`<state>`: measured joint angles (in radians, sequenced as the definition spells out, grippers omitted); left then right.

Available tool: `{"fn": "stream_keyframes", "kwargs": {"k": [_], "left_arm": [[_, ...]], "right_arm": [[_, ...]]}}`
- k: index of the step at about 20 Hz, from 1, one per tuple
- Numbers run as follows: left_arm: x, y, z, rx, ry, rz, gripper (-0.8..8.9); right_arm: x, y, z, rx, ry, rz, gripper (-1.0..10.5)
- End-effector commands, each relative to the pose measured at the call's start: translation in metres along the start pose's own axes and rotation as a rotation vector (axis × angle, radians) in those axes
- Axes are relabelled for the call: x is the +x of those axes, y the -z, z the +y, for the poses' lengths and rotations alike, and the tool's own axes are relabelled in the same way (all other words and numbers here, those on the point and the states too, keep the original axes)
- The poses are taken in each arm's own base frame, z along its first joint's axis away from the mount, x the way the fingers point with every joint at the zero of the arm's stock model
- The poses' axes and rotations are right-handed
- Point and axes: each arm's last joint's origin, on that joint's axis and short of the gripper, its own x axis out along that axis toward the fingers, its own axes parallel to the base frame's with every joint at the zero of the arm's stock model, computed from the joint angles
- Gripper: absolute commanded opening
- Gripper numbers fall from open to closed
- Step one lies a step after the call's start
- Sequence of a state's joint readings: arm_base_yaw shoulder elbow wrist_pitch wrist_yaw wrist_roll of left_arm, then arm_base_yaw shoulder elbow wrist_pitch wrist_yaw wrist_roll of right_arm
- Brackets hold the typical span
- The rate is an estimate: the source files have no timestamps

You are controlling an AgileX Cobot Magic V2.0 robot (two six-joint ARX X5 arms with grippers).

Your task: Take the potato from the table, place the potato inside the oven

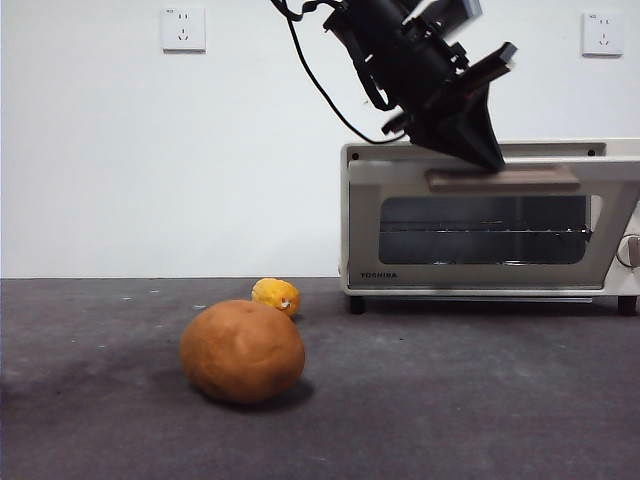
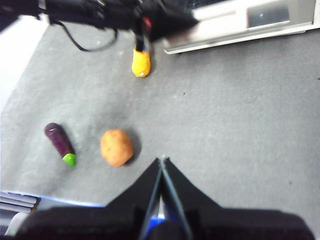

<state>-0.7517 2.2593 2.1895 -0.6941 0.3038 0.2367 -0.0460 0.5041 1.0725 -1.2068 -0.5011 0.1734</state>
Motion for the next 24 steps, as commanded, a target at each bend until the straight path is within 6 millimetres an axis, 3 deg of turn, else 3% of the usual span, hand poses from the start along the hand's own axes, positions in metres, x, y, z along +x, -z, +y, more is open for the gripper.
{"fn": "stream_keyframes", "kwargs": {"k": [1,14,18,24], "left_arm": [[0.033,0.031,0.008,-0.071,-0.035,0.144,-0.08],[0.050,0.036,-0.021,-0.108,-0.016,0.225,-0.08],[0.062,0.046,-0.025,-0.117,-0.002,0.279,-0.08],[0.068,0.053,-0.026,-0.128,0.006,0.318,-0.08]], "right_arm": [[-0.015,0.005,0.007,0.000,0.016,-0.020,0.0],[-0.133,0.011,0.071,-0.059,-0.074,-0.368,0.0],[-0.145,0.014,0.078,-0.084,-0.085,-0.414,0.0],[-0.145,0.014,0.078,-0.085,-0.086,-0.415,0.0]]}}
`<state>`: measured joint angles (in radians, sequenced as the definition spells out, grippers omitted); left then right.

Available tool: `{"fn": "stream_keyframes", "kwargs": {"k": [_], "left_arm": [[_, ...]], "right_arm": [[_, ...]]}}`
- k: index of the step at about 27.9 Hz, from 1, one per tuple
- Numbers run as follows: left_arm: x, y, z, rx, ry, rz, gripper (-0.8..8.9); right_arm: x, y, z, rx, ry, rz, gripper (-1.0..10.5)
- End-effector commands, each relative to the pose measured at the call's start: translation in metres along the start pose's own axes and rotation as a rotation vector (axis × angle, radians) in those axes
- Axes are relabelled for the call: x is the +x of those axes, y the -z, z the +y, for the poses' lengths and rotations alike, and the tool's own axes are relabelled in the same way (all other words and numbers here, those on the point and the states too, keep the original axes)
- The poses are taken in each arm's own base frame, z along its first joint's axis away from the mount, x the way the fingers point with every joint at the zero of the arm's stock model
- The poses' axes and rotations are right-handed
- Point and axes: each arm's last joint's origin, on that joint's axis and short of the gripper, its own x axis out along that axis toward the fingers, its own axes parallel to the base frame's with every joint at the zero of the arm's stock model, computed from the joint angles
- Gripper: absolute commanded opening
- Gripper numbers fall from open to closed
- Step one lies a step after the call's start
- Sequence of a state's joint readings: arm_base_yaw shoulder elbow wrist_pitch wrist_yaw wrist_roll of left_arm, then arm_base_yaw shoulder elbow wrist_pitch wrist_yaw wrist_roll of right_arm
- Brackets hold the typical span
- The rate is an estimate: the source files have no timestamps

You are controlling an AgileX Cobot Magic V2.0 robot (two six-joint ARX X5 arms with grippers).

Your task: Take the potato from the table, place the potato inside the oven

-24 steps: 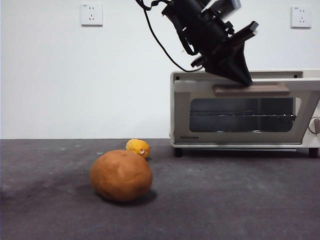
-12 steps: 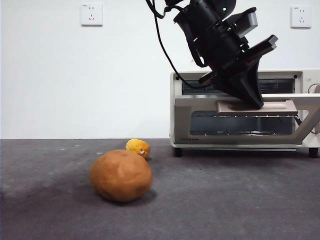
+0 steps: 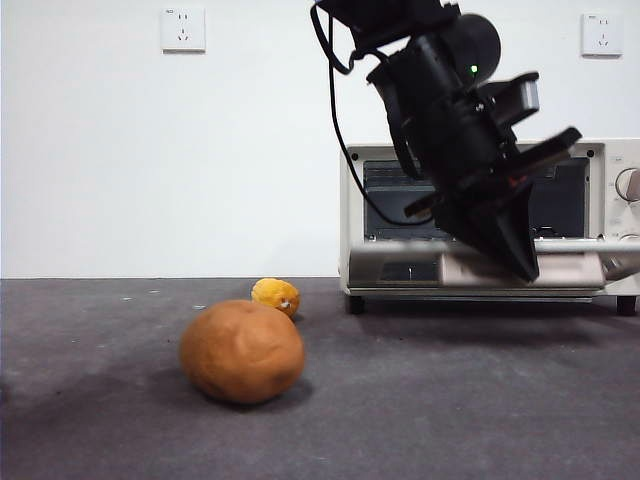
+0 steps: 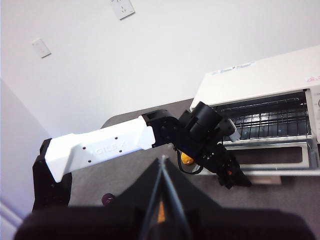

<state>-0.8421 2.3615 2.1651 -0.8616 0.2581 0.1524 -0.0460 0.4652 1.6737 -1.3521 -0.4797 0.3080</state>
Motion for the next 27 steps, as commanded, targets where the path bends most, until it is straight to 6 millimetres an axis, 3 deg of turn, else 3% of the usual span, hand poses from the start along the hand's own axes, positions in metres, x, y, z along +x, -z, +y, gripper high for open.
{"fn": "stream_keyframes", "kwargs": {"k": [1,10,16,21,27], "left_arm": [[0.014,0.007,0.016,-0.043,-0.057,0.024,-0.08],[0.014,0.011,0.014,-0.054,-0.041,0.059,-0.08],[-0.003,0.009,0.006,-0.054,0.013,0.065,-0.08],[-0.039,-0.003,-0.006,-0.028,0.005,-0.011,-0.08],[-0.098,-0.010,-0.020,0.019,-0.019,-0.095,-0.08]], "right_arm": [[-0.002,0.003,0.000,0.016,0.001,0.012,0.0],[-0.002,0.003,0.000,0.012,0.001,0.013,0.0],[0.001,0.004,-0.002,-0.015,0.026,0.015,0.0],[0.005,0.005,-0.005,-0.036,0.041,0.031,0.0],[0.017,0.008,-0.013,-0.084,0.052,0.079,0.0]]}}
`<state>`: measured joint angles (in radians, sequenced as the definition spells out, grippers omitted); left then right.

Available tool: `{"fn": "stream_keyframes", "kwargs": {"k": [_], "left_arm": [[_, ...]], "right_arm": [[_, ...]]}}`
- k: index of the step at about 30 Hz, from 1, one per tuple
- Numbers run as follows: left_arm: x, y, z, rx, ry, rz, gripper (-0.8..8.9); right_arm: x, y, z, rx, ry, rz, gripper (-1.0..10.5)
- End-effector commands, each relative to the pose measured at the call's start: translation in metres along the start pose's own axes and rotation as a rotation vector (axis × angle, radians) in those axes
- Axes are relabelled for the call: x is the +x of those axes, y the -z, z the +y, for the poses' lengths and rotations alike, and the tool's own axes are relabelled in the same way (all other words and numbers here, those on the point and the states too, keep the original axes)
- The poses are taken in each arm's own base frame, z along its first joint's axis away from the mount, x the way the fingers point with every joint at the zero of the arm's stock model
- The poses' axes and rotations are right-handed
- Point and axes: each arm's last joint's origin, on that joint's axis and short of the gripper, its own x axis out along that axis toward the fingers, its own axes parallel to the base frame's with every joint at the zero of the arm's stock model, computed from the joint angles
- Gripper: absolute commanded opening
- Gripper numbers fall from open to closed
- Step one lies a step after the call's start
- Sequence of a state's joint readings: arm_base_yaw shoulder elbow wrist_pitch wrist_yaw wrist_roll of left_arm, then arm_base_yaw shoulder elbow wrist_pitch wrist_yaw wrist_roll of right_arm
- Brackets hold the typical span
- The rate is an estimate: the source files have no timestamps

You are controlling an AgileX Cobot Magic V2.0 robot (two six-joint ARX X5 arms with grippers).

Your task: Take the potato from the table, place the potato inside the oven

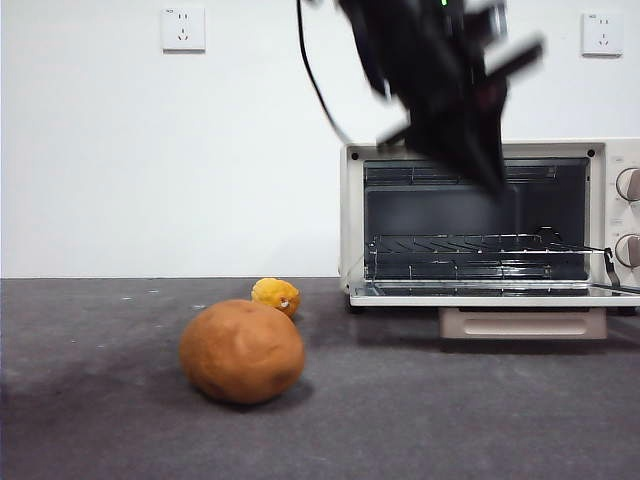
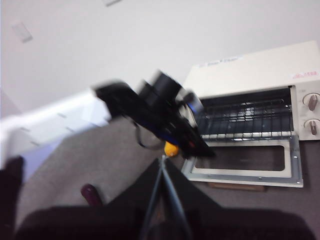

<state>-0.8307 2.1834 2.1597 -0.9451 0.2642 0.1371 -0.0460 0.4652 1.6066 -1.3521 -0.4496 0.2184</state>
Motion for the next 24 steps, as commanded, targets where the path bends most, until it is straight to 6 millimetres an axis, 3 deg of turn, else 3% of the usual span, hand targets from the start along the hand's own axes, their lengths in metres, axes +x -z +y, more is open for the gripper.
{"fn": "stream_keyframes", "kwargs": {"k": [1,10,17,24], "left_arm": [[-0.024,-0.001,-0.006,0.029,-0.011,-0.011,-0.08],[-0.136,0.006,-0.009,0.053,-0.122,-0.110,-0.08],[-0.225,0.025,-0.011,0.031,-0.207,-0.252,-0.08],[-0.277,0.055,-0.018,0.014,-0.260,-0.251,-0.08]], "right_arm": [[0.005,0.005,-0.003,-0.020,0.008,0.037,0.0],[0.030,0.009,-0.015,0.034,-0.029,0.139,0.0],[0.052,-0.006,-0.020,0.047,-0.104,0.157,0.0],[0.083,-0.029,-0.028,0.073,-0.190,0.149,0.1]]}}
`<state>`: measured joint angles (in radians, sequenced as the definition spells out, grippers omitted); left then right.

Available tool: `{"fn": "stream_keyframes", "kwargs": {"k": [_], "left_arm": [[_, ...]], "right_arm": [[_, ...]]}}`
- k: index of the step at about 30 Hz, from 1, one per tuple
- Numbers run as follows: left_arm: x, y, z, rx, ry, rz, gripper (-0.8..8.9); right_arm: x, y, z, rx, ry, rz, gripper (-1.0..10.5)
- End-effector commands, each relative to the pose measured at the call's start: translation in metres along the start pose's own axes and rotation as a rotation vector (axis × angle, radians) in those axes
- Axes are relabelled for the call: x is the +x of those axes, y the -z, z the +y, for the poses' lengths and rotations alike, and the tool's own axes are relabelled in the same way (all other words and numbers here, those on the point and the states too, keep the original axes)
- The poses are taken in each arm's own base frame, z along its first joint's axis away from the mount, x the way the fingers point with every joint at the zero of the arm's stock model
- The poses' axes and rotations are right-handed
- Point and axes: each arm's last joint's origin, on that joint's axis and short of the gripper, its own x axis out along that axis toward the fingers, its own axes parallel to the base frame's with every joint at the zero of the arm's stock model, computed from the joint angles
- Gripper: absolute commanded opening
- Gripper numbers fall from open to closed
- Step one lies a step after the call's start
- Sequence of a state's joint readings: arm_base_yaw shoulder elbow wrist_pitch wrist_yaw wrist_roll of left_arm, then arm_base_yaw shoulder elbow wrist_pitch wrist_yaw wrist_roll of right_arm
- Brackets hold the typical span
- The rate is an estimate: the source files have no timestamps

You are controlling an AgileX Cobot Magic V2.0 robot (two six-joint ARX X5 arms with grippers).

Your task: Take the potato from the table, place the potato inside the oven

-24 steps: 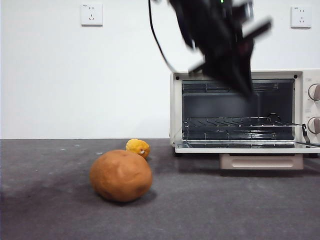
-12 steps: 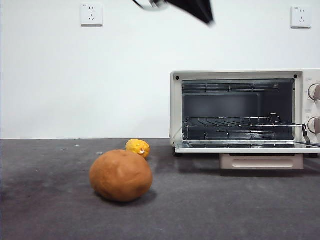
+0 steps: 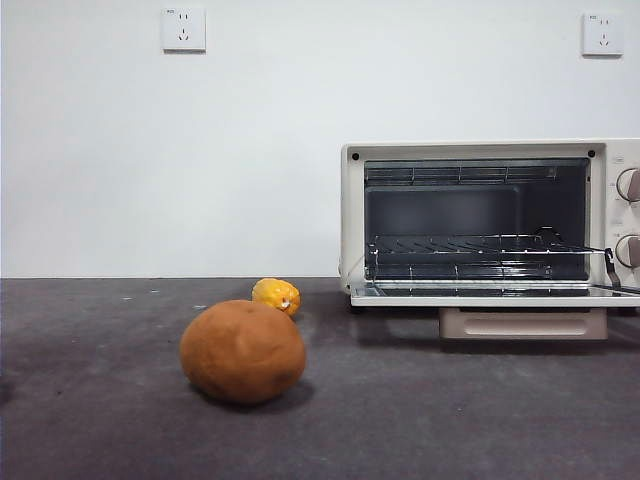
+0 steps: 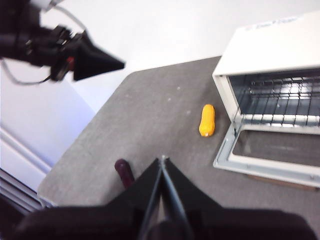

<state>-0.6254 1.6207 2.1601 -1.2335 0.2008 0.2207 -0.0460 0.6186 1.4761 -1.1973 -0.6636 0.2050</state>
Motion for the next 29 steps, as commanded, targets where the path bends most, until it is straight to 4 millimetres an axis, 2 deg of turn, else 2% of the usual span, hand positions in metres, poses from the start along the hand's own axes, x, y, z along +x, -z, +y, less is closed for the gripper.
{"fn": "stream_keyframes", "kwargs": {"k": [1,6,10,20,25,29], "left_arm": [[-0.015,0.007,0.001,0.014,-0.010,0.011,-0.08],[-0.047,0.016,0.002,-0.017,-0.045,-0.009,-0.08],[-0.067,0.019,-0.003,-0.033,-0.060,-0.054,-0.08],[-0.122,0.033,-0.022,-0.041,-0.080,-0.178,-0.08],[-0.136,0.046,-0.029,-0.051,-0.081,-0.191,-0.08],[-0.137,0.069,-0.036,-0.059,-0.074,-0.151,-0.08]], "right_arm": [[0.011,-0.010,-0.006,0.023,-0.011,-0.004,0.1],[0.034,-0.027,-0.020,0.049,-0.062,0.039,0.2],[0.052,-0.036,-0.030,0.080,-0.119,0.088,1.3],[0.099,-0.047,-0.046,0.122,-0.212,0.225,1.4],[0.132,-0.044,-0.042,0.113,-0.176,0.327,1.8],[0.169,-0.034,-0.031,0.063,-0.141,0.436,2.0]]}}
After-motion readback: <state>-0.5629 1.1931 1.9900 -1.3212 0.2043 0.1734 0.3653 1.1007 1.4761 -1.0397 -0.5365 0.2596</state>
